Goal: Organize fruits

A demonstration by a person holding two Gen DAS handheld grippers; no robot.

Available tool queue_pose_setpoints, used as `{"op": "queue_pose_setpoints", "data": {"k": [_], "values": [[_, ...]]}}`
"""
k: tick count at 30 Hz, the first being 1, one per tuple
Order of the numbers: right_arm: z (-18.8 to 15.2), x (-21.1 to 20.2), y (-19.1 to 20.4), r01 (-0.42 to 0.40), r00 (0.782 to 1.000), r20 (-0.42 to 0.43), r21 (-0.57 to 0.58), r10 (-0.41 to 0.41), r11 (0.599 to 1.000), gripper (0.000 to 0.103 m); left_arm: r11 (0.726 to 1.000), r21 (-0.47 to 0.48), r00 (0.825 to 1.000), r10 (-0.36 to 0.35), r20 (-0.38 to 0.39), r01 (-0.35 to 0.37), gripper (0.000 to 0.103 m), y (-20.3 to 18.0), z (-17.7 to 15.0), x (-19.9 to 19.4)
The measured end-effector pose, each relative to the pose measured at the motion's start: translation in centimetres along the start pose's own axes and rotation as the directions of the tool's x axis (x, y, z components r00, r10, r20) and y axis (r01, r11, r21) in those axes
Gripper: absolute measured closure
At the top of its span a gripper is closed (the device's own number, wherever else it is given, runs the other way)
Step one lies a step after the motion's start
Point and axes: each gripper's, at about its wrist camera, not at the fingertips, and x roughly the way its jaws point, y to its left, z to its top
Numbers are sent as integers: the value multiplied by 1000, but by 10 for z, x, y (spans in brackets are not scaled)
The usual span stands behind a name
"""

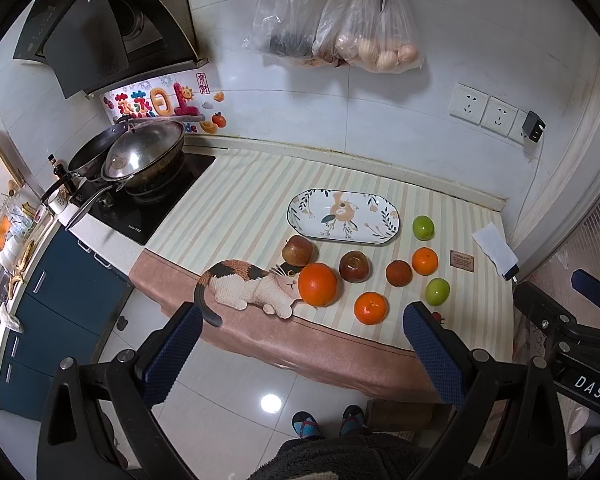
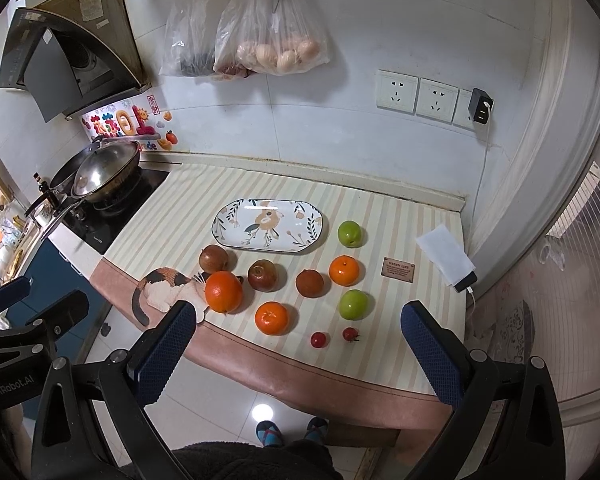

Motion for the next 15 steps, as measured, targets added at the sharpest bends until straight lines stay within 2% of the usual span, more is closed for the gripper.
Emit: {"op": "queue_pose_setpoints", "data": {"k": [12,15], "values": [[4,1,5,-3,1000,1,16,3,1000,0,1000,-5,1000,-1,0,1,0,5,0,1],[9,5,9,-10,1000,0,46,10,999,0,1000,-25,1000,6,4,-6,0,19,7,9]]}}
